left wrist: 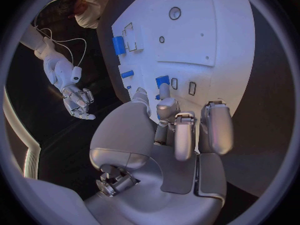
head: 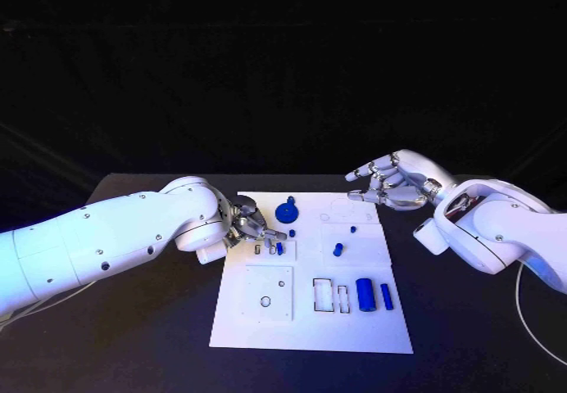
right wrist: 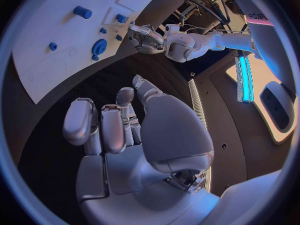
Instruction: Assemble the parts on the task board
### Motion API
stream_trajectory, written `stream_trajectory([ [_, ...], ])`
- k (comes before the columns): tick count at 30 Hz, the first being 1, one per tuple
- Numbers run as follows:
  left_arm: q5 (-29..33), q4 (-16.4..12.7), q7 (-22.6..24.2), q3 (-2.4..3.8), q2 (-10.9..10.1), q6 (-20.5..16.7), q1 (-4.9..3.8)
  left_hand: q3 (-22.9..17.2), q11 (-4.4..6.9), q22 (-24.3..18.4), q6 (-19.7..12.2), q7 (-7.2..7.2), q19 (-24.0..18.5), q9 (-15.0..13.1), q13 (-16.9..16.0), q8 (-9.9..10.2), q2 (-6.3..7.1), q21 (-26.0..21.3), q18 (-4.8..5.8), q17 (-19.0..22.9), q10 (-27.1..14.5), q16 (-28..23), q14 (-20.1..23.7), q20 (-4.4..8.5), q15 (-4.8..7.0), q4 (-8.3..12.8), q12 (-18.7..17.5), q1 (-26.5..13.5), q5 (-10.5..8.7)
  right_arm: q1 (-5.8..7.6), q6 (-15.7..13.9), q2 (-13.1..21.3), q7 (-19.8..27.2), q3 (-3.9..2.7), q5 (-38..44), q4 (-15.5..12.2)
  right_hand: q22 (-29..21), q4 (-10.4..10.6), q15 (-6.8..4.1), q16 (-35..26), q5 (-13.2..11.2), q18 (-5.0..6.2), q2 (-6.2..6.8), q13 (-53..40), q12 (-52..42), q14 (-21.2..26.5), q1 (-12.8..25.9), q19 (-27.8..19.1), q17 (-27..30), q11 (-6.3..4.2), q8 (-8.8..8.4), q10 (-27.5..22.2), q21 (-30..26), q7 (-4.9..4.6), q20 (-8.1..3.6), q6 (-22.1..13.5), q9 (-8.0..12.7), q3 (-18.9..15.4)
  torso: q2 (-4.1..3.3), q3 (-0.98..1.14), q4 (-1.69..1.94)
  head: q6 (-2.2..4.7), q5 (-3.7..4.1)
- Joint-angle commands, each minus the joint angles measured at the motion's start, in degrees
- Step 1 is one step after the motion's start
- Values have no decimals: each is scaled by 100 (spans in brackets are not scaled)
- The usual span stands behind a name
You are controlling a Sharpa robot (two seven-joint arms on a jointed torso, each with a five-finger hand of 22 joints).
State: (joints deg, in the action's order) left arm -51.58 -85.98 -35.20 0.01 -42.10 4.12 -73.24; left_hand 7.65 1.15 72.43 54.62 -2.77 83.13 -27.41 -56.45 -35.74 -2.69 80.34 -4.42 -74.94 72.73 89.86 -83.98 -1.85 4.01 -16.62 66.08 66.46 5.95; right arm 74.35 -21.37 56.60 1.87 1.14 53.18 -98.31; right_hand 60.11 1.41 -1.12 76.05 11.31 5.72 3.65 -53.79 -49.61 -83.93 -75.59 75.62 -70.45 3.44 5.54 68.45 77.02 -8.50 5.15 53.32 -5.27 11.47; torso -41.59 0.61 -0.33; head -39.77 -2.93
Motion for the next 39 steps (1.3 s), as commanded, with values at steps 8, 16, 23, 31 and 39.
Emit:
stream_trajectory([
  [8, -517, 300, -292, -6, 293, 597, -72, 188, 3, 114, -120, 3, 44, -238, -78, -128, -74, 91, 122, -1506, 60, 14, -602, 7, 55, -5, 72, -115, -126, 1, 155, -17, -153, 4, 141, 19, -18, -12, -6, -24, 38, 22, -12, 18, 15, -229, -8, 5, 14, -12, 34, 11, -16, -13, -27, 51, -13, -20, -5, -5, -8, -38, -19],
  [16, -649, 506, -326, -31, 443, 845, -92, 284, 8, 184, -153, 9, 62, -351, -124, -179, -108, 130, 133, -1506, 79, 14, -602, 9, 58, -4, 105, -161, -248, 1, 179, -33, -181, 7, 148, 28, -18, -9, -6, -29, 40, 22, -11, 24, 20, -227, -3, 4, 19, -12, 36, 9, -17, -13, -27, 53, -13, -24, -8, -9, 1, -70, -26],
  [23, -667, 618, -330, -46, 563, 874, -94, 294, 9, 204, -154, 11, 69, -362, -138, -184, -110, 141, 137, -1506, 87, 14, -602, 9, 59, -4, 116, -164, -257, 1, 185, -51, -186, 9, 150, 42, -29, -6, -6, -33, 40, 24, -10, 31, 27, -226, 4, -1, 25, -13, 38, 6, -21, -12, -28, 57, -14, -29, -11, -13, -7, -89, -30],
  [31, -671, 704, -335, -55, 668, 942, -94, 312, 15, 252, -149, 19, 86, -402, -182, -208, -127, 167, 145, -1506, 113, 14, -602, 12, 62, 5, 149, -150, -261, 1, 198, -66, -198, 10, 151, 50, -33, 4, -7, -38, 41, 25, -11, 36, 30, -225, 19, -3, 29, -13, 43, 6, -24, -11, -28, 62, -16, -38, -17, -12, -5, -117, -27],
  [39, -670, 702, -332, -56, 735, 943, -93, 316, 18, 257, -148, 21, 87, -416, -189, -215, -136, 170, 146, -1506, 119, 14, -602, 13, 63, 7, 155, -139, -259, 1, 215, -84, -205, 11, 151, 62, -40, 10, -7, -41, 43, 26, -15, 41, 34, -224, 27, -6, 32, -14, 46, 5, -27, -10, -29, 65, -16, -41, -7, -7, -7, -158, -16],
])
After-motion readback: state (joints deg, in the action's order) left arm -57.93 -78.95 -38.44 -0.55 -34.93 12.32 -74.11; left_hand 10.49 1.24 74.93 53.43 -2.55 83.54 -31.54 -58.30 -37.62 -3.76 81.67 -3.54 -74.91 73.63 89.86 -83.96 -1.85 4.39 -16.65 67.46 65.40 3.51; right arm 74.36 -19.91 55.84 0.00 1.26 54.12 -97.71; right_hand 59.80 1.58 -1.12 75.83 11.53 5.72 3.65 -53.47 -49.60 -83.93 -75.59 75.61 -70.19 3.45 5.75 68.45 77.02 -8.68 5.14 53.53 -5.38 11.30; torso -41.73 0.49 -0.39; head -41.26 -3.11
